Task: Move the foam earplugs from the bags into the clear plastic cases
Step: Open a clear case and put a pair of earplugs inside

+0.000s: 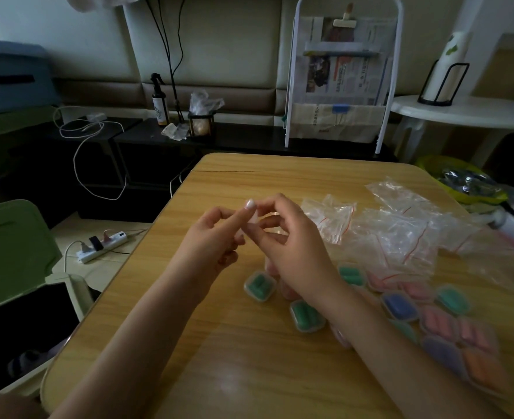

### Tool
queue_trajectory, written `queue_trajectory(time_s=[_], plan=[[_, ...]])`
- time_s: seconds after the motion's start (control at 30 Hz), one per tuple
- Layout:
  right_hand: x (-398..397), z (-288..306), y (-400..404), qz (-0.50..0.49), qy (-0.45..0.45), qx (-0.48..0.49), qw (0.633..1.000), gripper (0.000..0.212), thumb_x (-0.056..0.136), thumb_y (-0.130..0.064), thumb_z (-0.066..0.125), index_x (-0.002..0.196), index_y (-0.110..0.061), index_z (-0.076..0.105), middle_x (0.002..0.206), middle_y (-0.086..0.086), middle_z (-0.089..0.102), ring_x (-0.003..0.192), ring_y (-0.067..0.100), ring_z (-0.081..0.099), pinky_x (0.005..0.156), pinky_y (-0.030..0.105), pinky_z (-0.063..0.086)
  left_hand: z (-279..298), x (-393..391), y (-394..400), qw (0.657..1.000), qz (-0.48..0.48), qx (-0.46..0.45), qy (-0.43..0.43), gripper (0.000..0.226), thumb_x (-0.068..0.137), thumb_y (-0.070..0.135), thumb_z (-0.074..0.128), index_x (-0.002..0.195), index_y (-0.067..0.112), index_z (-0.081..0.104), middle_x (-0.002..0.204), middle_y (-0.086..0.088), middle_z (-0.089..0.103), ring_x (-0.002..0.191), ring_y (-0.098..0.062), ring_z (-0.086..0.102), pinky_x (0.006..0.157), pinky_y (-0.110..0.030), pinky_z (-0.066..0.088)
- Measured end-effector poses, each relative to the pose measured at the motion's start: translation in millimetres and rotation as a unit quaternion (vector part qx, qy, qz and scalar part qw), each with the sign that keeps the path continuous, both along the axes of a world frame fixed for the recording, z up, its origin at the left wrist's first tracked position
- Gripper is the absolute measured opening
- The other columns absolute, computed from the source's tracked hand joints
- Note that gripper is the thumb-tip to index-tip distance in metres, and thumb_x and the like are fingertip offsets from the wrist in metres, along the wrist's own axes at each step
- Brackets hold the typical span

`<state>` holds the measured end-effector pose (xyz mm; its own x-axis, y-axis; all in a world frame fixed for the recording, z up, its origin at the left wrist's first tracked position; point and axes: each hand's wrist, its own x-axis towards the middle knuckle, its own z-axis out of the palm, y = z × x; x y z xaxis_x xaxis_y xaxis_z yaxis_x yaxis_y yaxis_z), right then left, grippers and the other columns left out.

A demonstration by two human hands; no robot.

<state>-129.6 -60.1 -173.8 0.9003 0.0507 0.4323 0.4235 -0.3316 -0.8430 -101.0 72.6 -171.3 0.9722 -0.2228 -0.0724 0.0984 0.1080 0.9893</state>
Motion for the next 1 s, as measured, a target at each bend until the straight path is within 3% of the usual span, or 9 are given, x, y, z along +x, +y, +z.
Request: queue_trajectory(time_s=[0.2,0.33,0.5,0.63,0.77,0.83,0.9,0.93,1.0], plan=[[3.9,-4.1,-3.3,-0.043,-0.069,0.034,0.996,0.016,0.086,-0.017,0.069,0.096,-0.012,0.057,0.103,-0.008,0.063,0.095,0.000,0.062,0.080,0.013,0.050,2.0,5.2,-0.1,0.967,-0.097,-0.173,0.161,0.032,0.085,0.043,0.057,0.083,0.011,0.059,0.060,0.005,0.046,0.049,-0.003,0.036,0.041,-0.014,0.032],[5.1,-6.6,-3.4,-0.062,-0.134,-0.015,0.989,0.015,0.086,-0.016,0.068,0.093,-0.017,0.056,0.097,-0.003,0.065,0.094,0.006,0.063,0.084,0.022,0.052,3.1,3.8,5.7,0.929,-0.175,-0.249,0.208,0.043,0.087,0.040,0.052,0.107,0.002,0.059,0.072,0.003,0.051,0.054,-0.002,0.041,0.045,-0.012,0.029],[5.0,-9.9,0.4,-0.096,-0.155,-0.123,0.976,0.019,0.086,-0.029,0.063,0.096,-0.015,0.056,0.101,-0.006,0.063,0.099,0.009,0.058,0.084,0.031,0.051,2.0,3.1,3.8,0.953,-0.126,-0.198,0.191,0.045,0.070,0.046,0.066,0.087,0.004,0.068,0.071,0.001,0.052,0.048,-0.002,0.039,0.040,-0.011,0.031],[3.4,-9.6,0.6,-0.093,-0.160,-0.142,0.972,0.025,0.089,-0.030,0.060,0.111,-0.017,0.059,0.101,-0.005,0.066,0.095,0.008,0.061,0.080,0.028,0.053,0.8,4.5,3.3,0.958,-0.105,-0.188,0.188,0.054,0.057,0.041,0.076,0.096,0.006,0.064,0.074,-0.001,0.052,0.047,-0.003,0.038,0.039,-0.012,0.035],[3.7,-9.7,0.9,-0.070,-0.156,-0.160,0.972,0.031,0.095,-0.028,0.053,0.123,-0.015,0.060,0.108,-0.002,0.069,0.100,0.007,0.063,0.085,0.022,0.052,-0.3,6.6,6.4,0.951,-0.109,-0.204,0.206,0.052,0.058,0.040,0.077,0.095,0.009,0.060,0.066,0.001,0.050,0.045,-0.002,0.032,0.037,-0.011,0.033],[3.5,-9.0,1.6,-0.065,-0.150,-0.146,0.976,0.028,0.098,-0.023,0.051,0.123,-0.014,0.060,0.101,-0.003,0.070,0.083,-0.006,0.062,0.071,0.013,0.051,-1.4,7.5,8.2,0.942,-0.123,-0.225,0.216,0.067,0.044,0.035,0.091,0.096,0.008,0.058,0.064,0.000,0.054,0.045,-0.002,0.032,0.037,-0.011,0.033],[4.2,-6.6,-1.3,-0.083,-0.143,-0.099,0.981,0.025,0.099,-0.019,0.048,0.118,-0.011,0.063,0.080,-0.007,0.067,0.052,-0.007,0.054,0.047,0.006,0.039,-3.6,8.1,7.8,0.938,-0.145,-0.227,0.218,0.072,0.029,0.028,0.097,0.088,0.008,0.060,0.066,-0.003,0.056,0.045,-0.002,0.033,0.036,-0.012,0.033],[5.2,-5.5,-4.0,-0.098,-0.139,-0.070,0.983,0.024,0.100,-0.019,0.047,0.114,-0.011,0.064,0.072,-0.010,0.064,0.047,-0.003,0.053,0.041,0.008,0.036,-4.3,7.8,7.1,0.939,-0.155,-0.221,0.214,0.068,0.029,0.028,0.097,0.083,0.009,0.061,0.066,-0.003,0.057,0.044,-0.002,0.034,0.035,-0.012,0.033],[7.3,-3.9,-9.3,-0.125,-0.115,-0.010,0.985,0.024,0.100,-0.021,0.045,0.107,-0.012,0.066,0.071,-0.011,0.063,0.055,0.005,0.059,0.046,0.019,0.046,-2.6,4.7,5.2,0.945,-0.191,-0.182,0.196,0.055,0.045,0.035,0.092,0.084,0.010,0.062,0.068,-0.002,0.058,0.044,-0.002,0.034,0.037,-0.011,0.032]])
